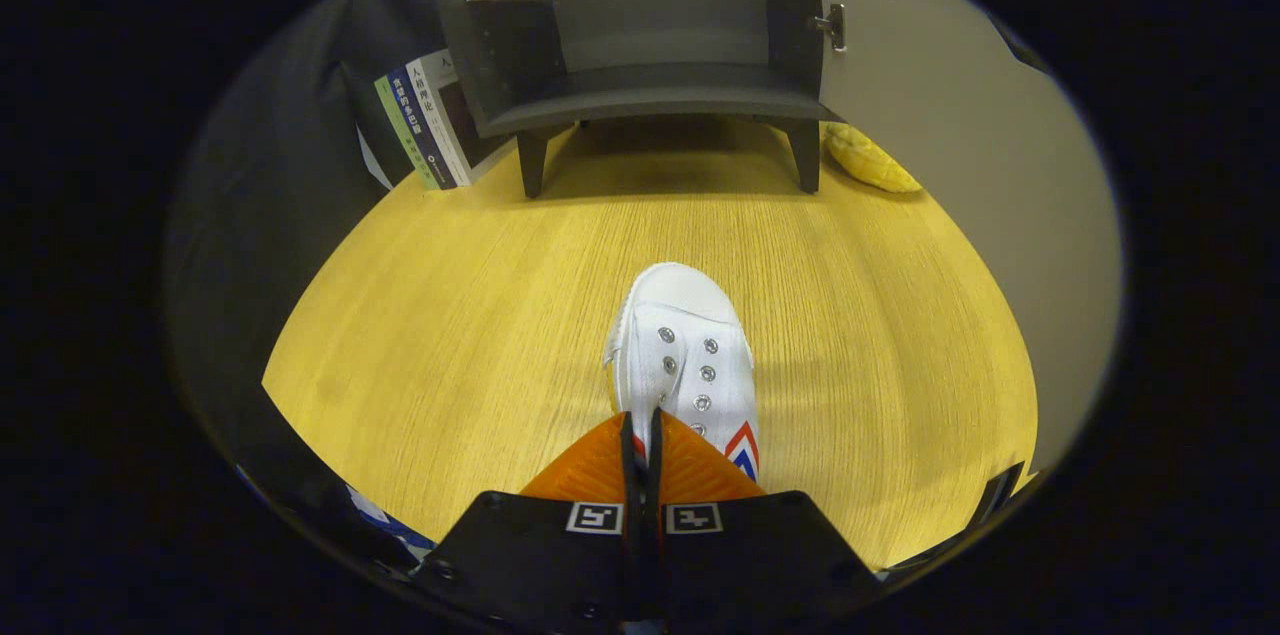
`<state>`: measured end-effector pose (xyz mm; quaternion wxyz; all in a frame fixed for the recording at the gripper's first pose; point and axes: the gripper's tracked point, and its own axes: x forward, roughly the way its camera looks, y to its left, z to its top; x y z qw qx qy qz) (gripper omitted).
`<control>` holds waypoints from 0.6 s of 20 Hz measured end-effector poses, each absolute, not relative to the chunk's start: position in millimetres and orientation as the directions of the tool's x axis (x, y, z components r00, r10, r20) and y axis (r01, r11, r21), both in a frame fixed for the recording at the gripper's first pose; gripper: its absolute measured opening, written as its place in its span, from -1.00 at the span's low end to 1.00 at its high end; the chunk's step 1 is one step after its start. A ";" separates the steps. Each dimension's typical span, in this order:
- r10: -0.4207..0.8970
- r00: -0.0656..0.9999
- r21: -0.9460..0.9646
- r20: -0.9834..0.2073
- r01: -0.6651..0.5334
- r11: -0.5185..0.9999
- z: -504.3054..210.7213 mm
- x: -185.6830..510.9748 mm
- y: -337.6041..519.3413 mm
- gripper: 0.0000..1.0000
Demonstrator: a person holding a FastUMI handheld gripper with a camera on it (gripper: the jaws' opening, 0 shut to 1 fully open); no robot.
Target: Open the shoe cabinet door, grab the shoes and put them into the shoe cabinet, then close the shoe cabinet door.
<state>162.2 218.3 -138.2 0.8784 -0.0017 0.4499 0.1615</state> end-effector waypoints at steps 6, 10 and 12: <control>0.339 0.610 0.206 -0.716 -0.280 0.938 -102.2 167.5 219.1 -0.97; 0.371 0.667 0.221 -0.646 -0.301 0.928 -76.5 173.7 217.2 -0.97; 0.394 0.691 0.241 -0.606 -0.311 0.919 -58.0 183.2 220.6 -0.97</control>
